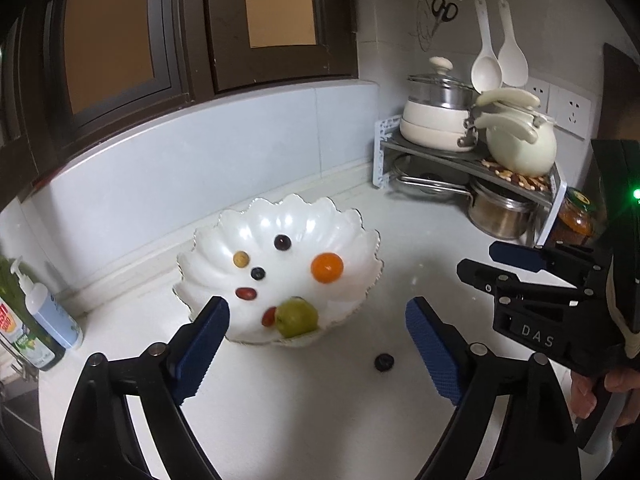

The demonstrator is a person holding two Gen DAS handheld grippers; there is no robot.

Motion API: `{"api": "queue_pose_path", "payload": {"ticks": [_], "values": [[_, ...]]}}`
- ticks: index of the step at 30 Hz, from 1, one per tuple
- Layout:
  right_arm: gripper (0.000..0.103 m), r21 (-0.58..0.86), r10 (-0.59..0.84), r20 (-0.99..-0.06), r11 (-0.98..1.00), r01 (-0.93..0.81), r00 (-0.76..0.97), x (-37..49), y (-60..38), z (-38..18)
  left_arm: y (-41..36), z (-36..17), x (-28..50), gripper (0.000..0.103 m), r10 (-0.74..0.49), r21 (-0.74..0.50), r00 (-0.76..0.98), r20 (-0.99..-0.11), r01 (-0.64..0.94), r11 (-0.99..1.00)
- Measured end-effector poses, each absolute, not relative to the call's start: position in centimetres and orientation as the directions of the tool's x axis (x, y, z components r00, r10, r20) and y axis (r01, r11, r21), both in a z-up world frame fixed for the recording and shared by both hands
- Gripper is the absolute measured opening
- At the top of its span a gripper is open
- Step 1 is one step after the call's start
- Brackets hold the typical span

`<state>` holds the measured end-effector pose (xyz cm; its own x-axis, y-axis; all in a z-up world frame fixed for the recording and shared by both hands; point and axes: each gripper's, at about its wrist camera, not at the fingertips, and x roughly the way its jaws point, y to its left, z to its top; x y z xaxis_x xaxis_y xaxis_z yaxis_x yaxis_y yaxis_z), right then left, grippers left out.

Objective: Organize fruits
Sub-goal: 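Lower both open tools toward the blueberry and small yellow fruit on the counter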

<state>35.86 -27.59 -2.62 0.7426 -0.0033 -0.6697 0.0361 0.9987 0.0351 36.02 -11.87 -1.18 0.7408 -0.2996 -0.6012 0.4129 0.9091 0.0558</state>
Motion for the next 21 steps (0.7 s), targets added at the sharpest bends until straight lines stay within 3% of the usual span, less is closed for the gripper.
{"api": "queue_pose_path", "payload": {"ticks": [21], "values": [[0.043,0.074,0.05,-0.744,0.997,0.007,0.666,34.7,-28.8,-8.9,-13.8,-8.6,35.3,0.075,-0.355,-0.015,0.61,-0.708,0.489,0.872]]}}
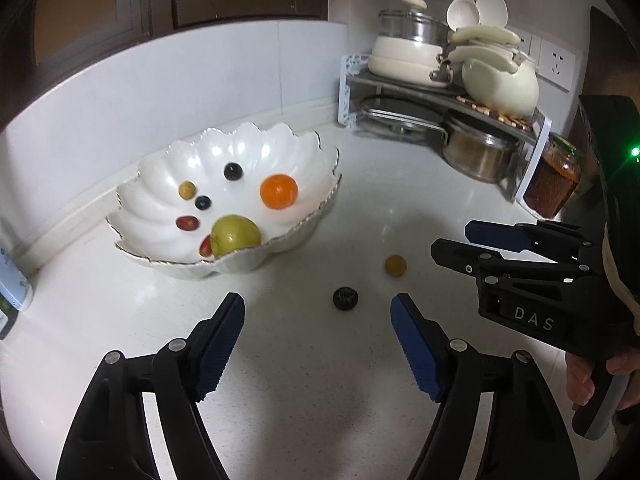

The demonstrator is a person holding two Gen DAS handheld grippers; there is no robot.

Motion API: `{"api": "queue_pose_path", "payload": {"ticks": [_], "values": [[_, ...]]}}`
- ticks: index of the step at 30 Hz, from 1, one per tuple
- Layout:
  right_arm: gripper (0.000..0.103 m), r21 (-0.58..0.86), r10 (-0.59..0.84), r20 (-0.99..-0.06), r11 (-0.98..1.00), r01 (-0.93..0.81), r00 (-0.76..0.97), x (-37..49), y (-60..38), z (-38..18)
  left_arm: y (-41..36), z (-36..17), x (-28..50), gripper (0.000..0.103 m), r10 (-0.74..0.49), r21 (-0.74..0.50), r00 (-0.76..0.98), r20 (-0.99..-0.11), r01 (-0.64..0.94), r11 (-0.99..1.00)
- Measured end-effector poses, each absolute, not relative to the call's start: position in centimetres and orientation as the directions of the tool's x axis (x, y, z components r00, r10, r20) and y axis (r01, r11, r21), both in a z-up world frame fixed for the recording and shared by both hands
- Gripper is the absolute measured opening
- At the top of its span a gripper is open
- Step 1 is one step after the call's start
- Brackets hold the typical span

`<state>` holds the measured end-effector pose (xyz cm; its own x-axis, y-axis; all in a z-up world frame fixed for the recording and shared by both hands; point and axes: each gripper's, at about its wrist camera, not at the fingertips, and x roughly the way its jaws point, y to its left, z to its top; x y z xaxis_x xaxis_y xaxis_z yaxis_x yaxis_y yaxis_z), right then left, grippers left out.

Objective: Organize fruits
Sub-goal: 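Lower both open tools toward the blueberry and small yellow fruit on the counter, then grasp the dark blueberry with the left tool while the right tool grasps the small yellow fruit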

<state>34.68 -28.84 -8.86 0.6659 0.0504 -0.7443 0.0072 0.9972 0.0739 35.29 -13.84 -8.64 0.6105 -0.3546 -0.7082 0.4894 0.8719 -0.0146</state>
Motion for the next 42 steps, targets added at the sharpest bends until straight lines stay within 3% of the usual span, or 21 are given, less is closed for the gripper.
{"api": "queue_pose_path", "payload": {"ticks": [22,31,37,40,42], "values": [[0.043,0.086,0.076,-0.815,0.996,-0.01,0.574,38.0,-28.8,-13.3,-16.7,-14.3,39.5,0.066,-0.396,-0.062,0.483,-0.781,0.572,0.818],[0.041,0.111,0.095,-0.83,0.994,-0.004,0.549,39.4,-29.0,-14.3,-17.6,-15.0,40.5,0.052,-0.402,-0.057,0.467,-0.788,0.594,0.802],[0.03,0.118,0.11,-0.839,0.993,-0.019,0.532,40.1,-28.7,-14.9,-17.7,-15.6,40.9,0.041,-0.4,-0.064,0.449,-0.799,0.597,0.8],[0.024,0.116,0.113,-0.84,0.993,-0.027,0.53,40.2,-28.6,-15.0,-17.6,-15.7,41.1,0.031,-0.411,-0.09,0.432,-0.802,0.593,0.8],[0.024,0.116,0.114,-0.84,0.993,-0.03,0.53,40.2,-28.5,-15.0,-17.5,-15.7,41.2,0.029,-0.418,-0.101,0.43,-0.8,0.591,0.801]]}}
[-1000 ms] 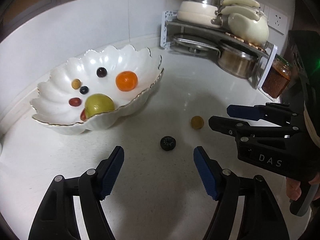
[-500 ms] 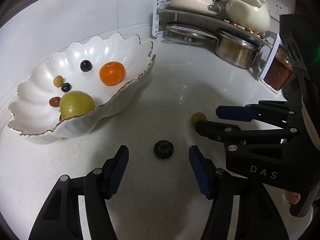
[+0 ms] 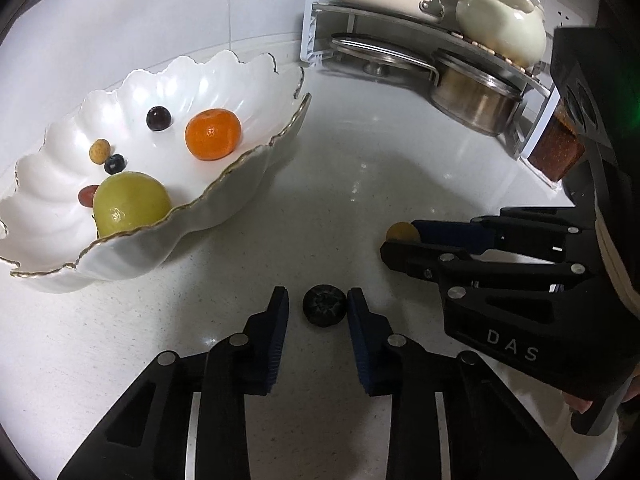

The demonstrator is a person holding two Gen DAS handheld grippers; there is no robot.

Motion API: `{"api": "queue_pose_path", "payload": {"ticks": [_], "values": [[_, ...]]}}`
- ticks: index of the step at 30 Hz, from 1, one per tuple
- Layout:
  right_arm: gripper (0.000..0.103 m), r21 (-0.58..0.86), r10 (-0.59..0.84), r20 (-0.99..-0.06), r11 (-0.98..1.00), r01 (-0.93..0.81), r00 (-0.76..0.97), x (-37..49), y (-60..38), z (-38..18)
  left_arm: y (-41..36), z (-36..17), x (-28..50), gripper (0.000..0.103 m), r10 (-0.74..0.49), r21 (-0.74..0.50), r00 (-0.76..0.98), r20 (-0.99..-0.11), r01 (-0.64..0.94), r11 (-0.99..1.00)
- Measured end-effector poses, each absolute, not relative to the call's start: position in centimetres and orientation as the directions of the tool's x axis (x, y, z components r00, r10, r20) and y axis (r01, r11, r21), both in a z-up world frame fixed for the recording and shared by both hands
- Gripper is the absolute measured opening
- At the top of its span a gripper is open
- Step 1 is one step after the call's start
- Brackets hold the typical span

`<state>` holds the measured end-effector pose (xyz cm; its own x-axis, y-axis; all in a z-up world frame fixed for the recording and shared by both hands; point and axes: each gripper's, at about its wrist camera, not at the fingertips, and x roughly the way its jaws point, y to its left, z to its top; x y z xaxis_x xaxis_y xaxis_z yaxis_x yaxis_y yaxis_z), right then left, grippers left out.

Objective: Organize fruits
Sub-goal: 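Grasp the dark blueberry with the left tool while the right tool grasps the small yellow fruit, then carry the blueberry and small yellow fruit up over the white bowl with both tools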

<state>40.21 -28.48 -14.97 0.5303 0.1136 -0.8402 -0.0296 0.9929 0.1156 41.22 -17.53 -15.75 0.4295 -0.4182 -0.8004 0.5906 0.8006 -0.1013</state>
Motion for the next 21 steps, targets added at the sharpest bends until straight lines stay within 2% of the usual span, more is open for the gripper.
{"api": "queue_pose_path", "payload": {"ticks": [2,21], "values": [[0.023,0.116,0.111,-0.84,0.993,-0.024,0.532,40.1,-28.5,-15.0,-17.5,-15.8,41.3,0.023,-0.439,-0.131,0.409,-0.8,0.595,0.793],[0.024,0.14,0.102,-0.809,0.99,0.022,0.579,36.0,-27.6,-13.2,-14.9,-13.0,38.1,0.023,-0.415,-0.114,0.483,-0.771,0.536,0.836]]}}
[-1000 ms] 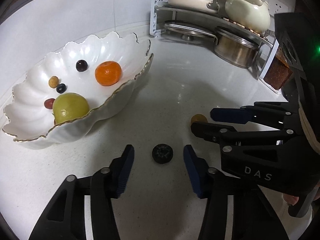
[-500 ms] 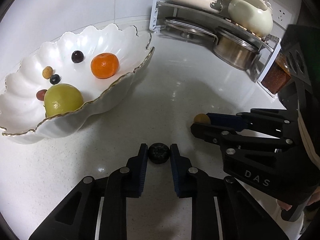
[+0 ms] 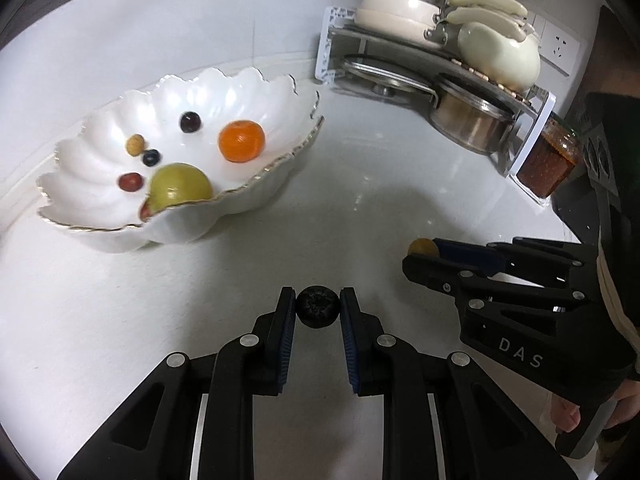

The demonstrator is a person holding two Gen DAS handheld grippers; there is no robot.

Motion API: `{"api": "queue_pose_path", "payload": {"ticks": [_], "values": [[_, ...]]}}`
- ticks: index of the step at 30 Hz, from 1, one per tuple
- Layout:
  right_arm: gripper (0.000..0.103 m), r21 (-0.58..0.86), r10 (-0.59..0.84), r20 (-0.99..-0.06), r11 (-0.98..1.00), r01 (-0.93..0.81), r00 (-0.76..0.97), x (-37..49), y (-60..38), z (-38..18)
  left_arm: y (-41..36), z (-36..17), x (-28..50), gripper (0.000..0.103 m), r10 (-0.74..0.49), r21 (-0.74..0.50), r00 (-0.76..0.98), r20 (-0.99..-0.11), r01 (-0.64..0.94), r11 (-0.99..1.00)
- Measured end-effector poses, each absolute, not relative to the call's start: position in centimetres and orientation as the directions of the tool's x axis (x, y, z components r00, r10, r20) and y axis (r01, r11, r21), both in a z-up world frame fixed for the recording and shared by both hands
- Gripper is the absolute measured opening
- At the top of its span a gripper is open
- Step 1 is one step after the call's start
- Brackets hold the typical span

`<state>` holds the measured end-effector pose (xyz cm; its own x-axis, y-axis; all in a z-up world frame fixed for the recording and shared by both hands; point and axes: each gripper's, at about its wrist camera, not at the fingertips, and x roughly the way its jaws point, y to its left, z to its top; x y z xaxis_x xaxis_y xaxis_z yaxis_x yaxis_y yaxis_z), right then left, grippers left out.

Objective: Organize fruits
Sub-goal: 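Carry the blueberry and small yellow fruit up over the white bowl with both tools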

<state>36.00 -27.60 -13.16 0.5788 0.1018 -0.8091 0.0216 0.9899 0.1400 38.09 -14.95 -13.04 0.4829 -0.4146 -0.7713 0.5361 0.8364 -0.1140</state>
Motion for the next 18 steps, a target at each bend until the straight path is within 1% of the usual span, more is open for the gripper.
{"api": "queue_pose_path", "payload": {"ticks": [9,18], "values": [[0.024,0.111,0.069,-0.775,0.993,0.029,0.629,33.7,-25.5,-10.9,-12.0,-10.5,36.2,0.023,-0.409,-0.117,0.544,-0.733,0.491,0.863],[0.024,0.103,0.064,-0.724,0.995,0.016,0.687,32.4,-22.7,-7.9,-8.4,-8.1,34.8,0.023,-0.414,-0.154,0.571,-0.709,0.447,0.881]]}}
